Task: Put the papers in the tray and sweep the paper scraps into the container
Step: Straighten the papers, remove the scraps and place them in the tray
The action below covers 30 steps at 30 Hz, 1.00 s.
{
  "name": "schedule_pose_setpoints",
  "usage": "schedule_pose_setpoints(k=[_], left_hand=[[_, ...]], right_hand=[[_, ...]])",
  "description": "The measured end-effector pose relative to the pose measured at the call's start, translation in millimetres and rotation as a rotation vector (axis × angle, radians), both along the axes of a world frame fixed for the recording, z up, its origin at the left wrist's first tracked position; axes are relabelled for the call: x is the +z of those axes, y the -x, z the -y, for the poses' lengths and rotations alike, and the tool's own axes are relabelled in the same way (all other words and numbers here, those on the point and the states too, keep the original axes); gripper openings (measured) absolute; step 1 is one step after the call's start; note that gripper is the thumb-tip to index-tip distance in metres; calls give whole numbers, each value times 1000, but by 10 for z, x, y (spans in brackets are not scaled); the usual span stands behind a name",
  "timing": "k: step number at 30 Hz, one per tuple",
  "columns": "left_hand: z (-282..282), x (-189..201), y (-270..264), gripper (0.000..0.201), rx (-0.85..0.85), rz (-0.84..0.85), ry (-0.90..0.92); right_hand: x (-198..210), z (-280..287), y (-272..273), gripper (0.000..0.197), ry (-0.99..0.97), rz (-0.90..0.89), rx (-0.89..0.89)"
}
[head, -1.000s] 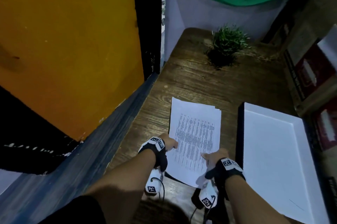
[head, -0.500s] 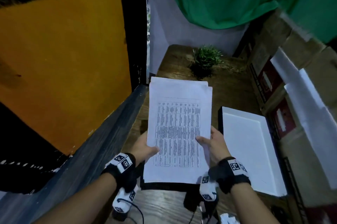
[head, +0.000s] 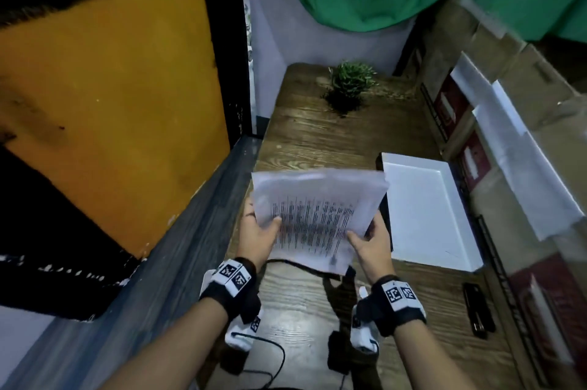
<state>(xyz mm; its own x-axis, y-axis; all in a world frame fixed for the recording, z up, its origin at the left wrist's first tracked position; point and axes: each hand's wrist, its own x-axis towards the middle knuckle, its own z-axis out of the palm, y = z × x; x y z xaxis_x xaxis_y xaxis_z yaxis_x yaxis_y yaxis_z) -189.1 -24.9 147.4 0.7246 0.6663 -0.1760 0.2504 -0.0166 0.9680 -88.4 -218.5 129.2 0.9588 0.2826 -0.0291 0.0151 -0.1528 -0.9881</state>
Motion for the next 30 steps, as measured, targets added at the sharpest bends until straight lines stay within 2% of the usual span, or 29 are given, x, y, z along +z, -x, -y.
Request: schedule_pose_setpoints(k=[2, 4, 6, 7, 9, 13, 16, 19, 22, 26, 28, 30], left_hand=[[47, 4, 66, 43, -61, -31, 44], [113, 37, 84, 46, -63, -78, 48], [186, 166, 82, 50, -45, -25, 22], [196, 192, 75, 46, -29, 24, -12], [146, 186, 51, 42, 34, 106, -25], [24, 87, 114, 58, 54, 120, -5], [36, 7, 165, 38, 11, 125, -55], [75, 23, 141, 27, -7, 126, -37], [67, 135, 99, 40, -9, 99, -68], [76, 357, 144, 56, 51, 265, -181], [124, 375, 168, 51, 94, 285, -170], [197, 309, 200, 43, 111, 223, -136]], right_hand=[[-19, 51, 61, 47, 31, -2, -16], [-36, 21, 104, 38, 79, 10, -57], [-11, -27, 125, 29, 84, 26, -73], [41, -44, 132, 27, 71, 41, -77], [154, -54, 122, 30, 31, 67, -67], [234, -11, 154, 39, -48, 59, -15], [161, -43, 187, 34, -27, 65, -23], [114, -111, 198, 29, 3, 39, -52], [213, -176, 181, 37, 15, 83, -59], [472, -185, 192, 42, -43, 178, -63], [459, -173, 242, 41, -71, 180, -78], [310, -167, 303, 39, -22, 139, -66]])
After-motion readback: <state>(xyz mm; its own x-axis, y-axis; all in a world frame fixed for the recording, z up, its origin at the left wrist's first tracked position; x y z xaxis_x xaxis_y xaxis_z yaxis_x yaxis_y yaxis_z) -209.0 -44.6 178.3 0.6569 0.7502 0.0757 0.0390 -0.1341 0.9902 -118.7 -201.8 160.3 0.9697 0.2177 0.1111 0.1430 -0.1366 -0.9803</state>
